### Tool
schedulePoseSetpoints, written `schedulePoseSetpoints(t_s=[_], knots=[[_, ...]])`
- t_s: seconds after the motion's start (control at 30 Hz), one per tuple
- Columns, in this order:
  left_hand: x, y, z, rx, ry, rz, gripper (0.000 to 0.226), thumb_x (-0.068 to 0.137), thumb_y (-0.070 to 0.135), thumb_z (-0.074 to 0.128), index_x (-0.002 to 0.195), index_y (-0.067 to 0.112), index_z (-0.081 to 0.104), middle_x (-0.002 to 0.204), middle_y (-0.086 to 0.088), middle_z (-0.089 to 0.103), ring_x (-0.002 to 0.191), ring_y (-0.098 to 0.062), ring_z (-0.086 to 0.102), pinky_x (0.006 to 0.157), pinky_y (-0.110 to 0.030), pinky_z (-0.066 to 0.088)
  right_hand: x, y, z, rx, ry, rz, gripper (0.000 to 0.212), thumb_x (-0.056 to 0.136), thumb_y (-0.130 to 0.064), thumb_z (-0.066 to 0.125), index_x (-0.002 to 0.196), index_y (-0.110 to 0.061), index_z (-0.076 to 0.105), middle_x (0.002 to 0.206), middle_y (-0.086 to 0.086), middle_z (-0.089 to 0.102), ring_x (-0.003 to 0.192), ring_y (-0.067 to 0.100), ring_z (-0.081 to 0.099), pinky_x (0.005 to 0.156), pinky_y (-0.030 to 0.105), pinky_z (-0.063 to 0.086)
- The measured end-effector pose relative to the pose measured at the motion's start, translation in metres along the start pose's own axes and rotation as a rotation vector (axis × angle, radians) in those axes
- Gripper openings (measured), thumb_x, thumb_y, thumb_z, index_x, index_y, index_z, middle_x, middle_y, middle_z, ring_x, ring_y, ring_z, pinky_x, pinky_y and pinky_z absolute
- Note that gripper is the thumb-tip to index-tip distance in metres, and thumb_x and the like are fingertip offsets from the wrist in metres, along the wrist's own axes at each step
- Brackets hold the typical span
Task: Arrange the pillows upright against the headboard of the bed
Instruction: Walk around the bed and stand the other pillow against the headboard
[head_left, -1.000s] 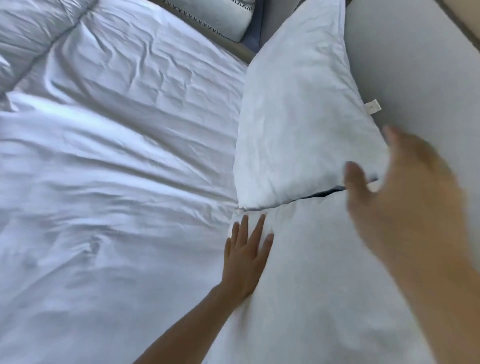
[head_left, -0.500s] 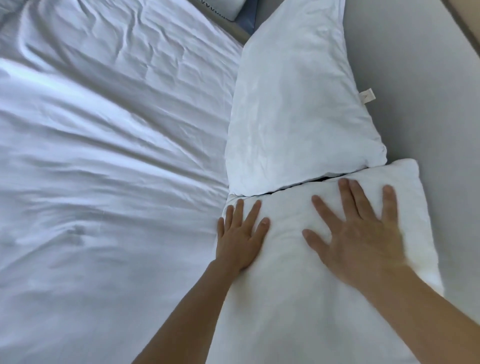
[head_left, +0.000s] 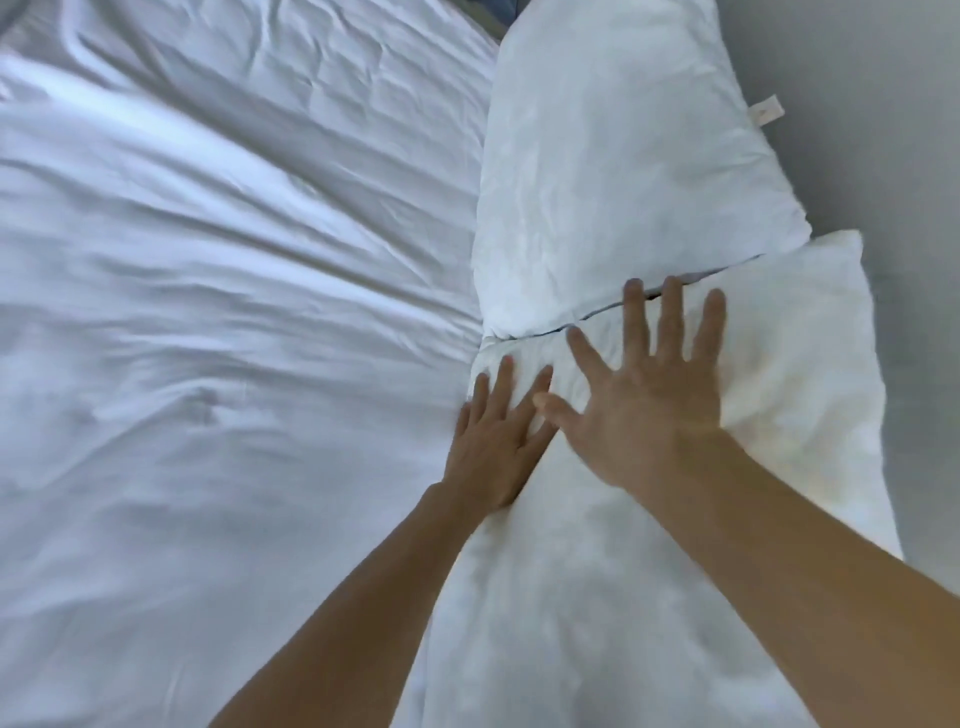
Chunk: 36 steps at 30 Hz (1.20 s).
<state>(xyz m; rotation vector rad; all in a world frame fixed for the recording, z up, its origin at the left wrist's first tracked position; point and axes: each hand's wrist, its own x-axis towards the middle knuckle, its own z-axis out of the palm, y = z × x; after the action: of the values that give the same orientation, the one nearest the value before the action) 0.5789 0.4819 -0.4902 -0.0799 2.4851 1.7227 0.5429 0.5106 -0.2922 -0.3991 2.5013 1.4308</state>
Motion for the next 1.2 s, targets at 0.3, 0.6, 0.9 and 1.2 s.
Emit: schedulePoseSetpoints(t_s=[0.3,0.6,0.9,1.2], knots=[[-0.127,0.007,0.05,-0.27,0.048,-0.091,0.067,0.082,0.088,0.008,0.145,0.07,0.0,0.164,0.023,-0.019,0.15,-0.004,-0.024,0.127,-0.04,-0.001,-0.067,0.076,0.043,-0.035,-0.059,0.228,0.072,0.088,-0.072,-0.004,0.152,-0.043,-0.019,0.161,0.005,-0.032,0.149,0.025,-0.027,0.113,0.065,-0.017],[-0.249,-0.002,0.079,-0.195,0.018,-0.012,0.062,0.098,0.067,0.02,0.156,0.051,0.006,0.167,0.02,-0.013,0.152,-0.006,-0.019,0.127,-0.043,0.001,-0.213,-0.049,0.079,0.0,-0.075,-0.159,0.072,0.095,-0.069,0.01,0.156,-0.037,-0.011,0.158,0.016,-0.033,0.146,0.033,-0.033,0.109,0.063,-0.027],[-0.348,0.009,0.11,-0.358,0.0,-0.101,0.051,0.104,0.055,0.031,0.15,0.061,0.01,0.164,0.03,-0.009,0.15,0.007,-0.012,0.125,-0.045,0.021,-0.261,0.039,0.073,0.07,-0.049,0.208,0.07,0.094,-0.067,0.001,0.154,-0.036,-0.018,0.163,0.017,-0.021,0.15,0.036,-0.021,0.111,0.067,-0.021],[-0.453,0.032,0.151,-0.162,0.029,-0.11,0.069,0.097,0.069,0.003,0.159,0.038,0.004,0.162,0.034,-0.01,0.152,0.0,-0.014,0.128,-0.044,0.004,-0.42,0.031,0.176,0.231,0.083,0.159,0.067,0.09,-0.063,-0.011,0.153,-0.04,-0.02,0.164,0.007,-0.022,0.152,0.024,-0.019,0.115,0.06,-0.019]])
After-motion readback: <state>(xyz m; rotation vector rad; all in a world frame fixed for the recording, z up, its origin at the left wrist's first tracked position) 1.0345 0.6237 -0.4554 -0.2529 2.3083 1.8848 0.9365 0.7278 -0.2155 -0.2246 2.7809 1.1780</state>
